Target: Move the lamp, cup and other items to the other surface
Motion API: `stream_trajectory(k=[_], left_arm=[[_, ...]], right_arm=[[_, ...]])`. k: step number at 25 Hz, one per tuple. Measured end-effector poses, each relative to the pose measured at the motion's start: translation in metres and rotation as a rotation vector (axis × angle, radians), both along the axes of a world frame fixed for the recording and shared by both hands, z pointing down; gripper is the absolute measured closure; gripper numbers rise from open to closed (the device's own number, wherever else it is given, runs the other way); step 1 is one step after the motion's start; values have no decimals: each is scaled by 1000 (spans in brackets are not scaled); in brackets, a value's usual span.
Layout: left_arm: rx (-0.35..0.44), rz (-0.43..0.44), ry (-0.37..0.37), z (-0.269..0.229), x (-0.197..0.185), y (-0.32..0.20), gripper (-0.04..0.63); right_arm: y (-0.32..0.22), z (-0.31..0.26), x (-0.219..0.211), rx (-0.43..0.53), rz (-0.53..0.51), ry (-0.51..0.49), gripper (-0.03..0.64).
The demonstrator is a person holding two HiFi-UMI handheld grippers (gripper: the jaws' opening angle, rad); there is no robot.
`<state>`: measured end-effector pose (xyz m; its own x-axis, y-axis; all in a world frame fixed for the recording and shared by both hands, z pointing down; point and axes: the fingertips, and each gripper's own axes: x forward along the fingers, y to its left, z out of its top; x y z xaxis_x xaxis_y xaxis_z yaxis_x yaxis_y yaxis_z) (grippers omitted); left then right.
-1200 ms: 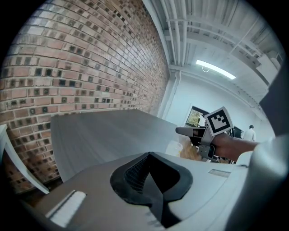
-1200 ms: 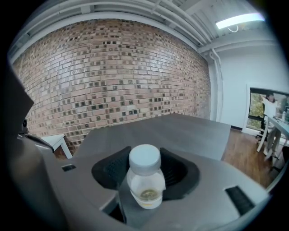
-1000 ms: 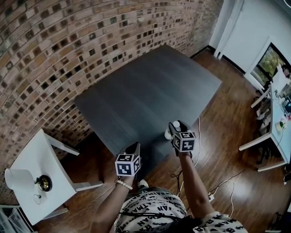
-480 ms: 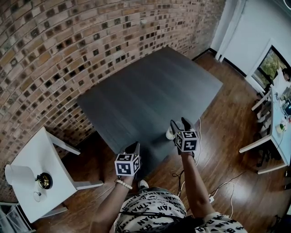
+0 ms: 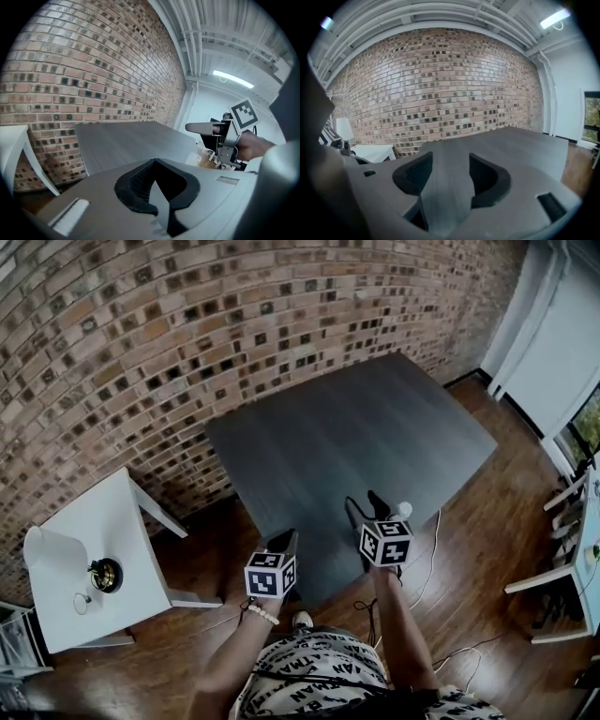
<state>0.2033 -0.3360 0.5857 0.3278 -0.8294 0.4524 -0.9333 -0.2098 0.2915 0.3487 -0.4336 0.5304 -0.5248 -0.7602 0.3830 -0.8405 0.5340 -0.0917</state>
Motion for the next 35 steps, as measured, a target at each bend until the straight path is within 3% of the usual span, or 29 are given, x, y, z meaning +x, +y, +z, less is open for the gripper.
stream_trajectory(k=[13, 21, 25, 35], left_arm=[[-10, -225, 26, -2, -98, 49, 592], [-8, -410, 40, -4, -180, 106, 592], [-13, -501, 41, -4, -227, 150, 592], [-15, -720, 33, -2, -362, 290, 592]], right_arm=[[55, 36, -136, -105, -248, -28, 356], [103, 15, -248, -98, -476, -170, 354], [145, 12, -313, -123, -609, -210, 356], [287, 31, -476, -142, -860, -144, 356]])
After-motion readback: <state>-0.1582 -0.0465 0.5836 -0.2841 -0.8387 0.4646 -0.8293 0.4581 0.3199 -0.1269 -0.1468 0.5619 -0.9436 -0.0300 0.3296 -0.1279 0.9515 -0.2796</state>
